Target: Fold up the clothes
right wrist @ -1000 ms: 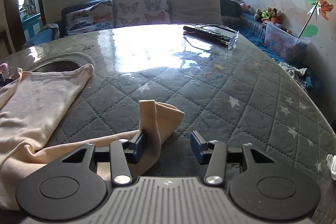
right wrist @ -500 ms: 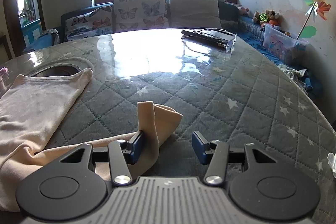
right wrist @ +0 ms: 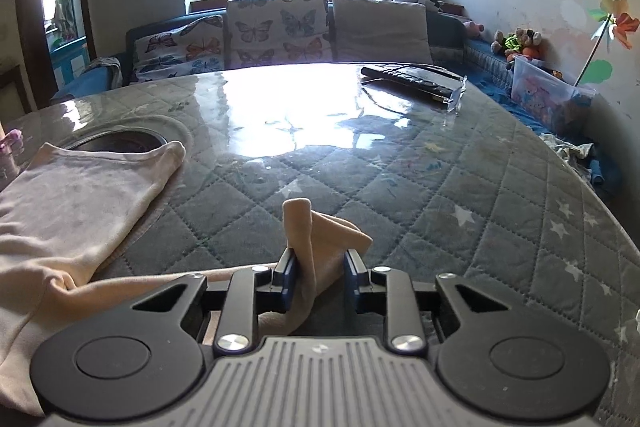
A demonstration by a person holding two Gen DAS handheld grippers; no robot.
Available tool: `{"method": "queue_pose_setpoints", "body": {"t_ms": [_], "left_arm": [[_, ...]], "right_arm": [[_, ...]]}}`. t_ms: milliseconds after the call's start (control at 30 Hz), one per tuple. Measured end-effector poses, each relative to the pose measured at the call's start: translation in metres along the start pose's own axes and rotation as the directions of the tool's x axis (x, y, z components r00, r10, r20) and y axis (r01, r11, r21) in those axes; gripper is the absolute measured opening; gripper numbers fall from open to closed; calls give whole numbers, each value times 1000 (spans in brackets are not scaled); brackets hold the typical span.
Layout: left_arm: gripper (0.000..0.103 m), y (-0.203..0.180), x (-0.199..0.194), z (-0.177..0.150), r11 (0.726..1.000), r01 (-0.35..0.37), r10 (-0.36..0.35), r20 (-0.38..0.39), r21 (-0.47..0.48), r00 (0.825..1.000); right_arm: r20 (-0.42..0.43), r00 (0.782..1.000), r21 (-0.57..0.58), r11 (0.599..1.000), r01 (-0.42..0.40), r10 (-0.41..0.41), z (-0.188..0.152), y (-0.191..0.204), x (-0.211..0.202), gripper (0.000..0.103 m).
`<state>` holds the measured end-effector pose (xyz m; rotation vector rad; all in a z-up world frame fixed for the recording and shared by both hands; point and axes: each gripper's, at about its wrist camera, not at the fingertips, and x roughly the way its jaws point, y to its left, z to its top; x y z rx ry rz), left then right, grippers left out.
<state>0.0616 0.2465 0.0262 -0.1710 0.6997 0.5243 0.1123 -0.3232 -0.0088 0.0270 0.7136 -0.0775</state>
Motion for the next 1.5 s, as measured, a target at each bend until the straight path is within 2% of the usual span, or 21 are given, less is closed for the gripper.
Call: {"method": "queue_pose_setpoints", "body": {"t_ms": [100,133,233,267,367,533,600,733,867,967,1133,1300,1433,1467,1500], "left_arm": [[3,5,3,-12,1000,13,-13,-68,6,998],[8,6,1,-13,1000,16,-15,-73,10,997],[11,1,-7,-8,999,35,-34,-55,22,998],[20,-3,-11,-6,999,39,-38,-45,29,998],[39,-21,-19,3,996,72,-71,-5,60,997],[45,-66,-28,11,975,178,-181,14,131,983],[45,-90,-29,13,960,226,-230,7,164,973],[44,-147,-24,14,912,333,-336,-29,240,941],[45,-201,-8,13,866,395,-391,-76,306,917],[45,-232,6,16,844,413,-405,-99,340,909],[45,-265,32,25,839,413,-402,-109,355,909],[45,-281,52,27,824,415,-400,-124,385,908],[42,-286,58,26,818,416,-403,-121,397,907],[34,-286,58,26,816,416,-405,-117,401,907],[31,-287,59,25,814,416,-407,-113,405,907]], "right_arm": [[-12,1000,15,1000,11,-11,1,-4,0,26],[-14,1000,24,1000,19,-19,2,-6,-1,29],[9,999,25,999,31,-31,9,-7,-10,31],[19,999,21,999,29,-29,12,-6,-14,31],[40,999,-4,1000,-10,10,22,0,-21,31],[29,991,-44,991,-128,129,40,22,-18,31],[13,986,-50,985,-166,167,47,34,-8,31],[-22,972,-57,970,-236,235,61,57,16,31],[-55,954,-62,953,-297,293,75,80,40,31],[-70,951,-67,950,-305,300,79,86,58,31],[-107,947,-62,948,-311,304,82,91,90,31],[-111,942,-63,944,-324,316,84,94,105,30],[-116,939,-84,939,-333,323,87,98,110,15],[-116,939,-91,938,-334,323,87,98,111,10],[-115,939,-96,938,-334,323,87,99,111,8]]}}
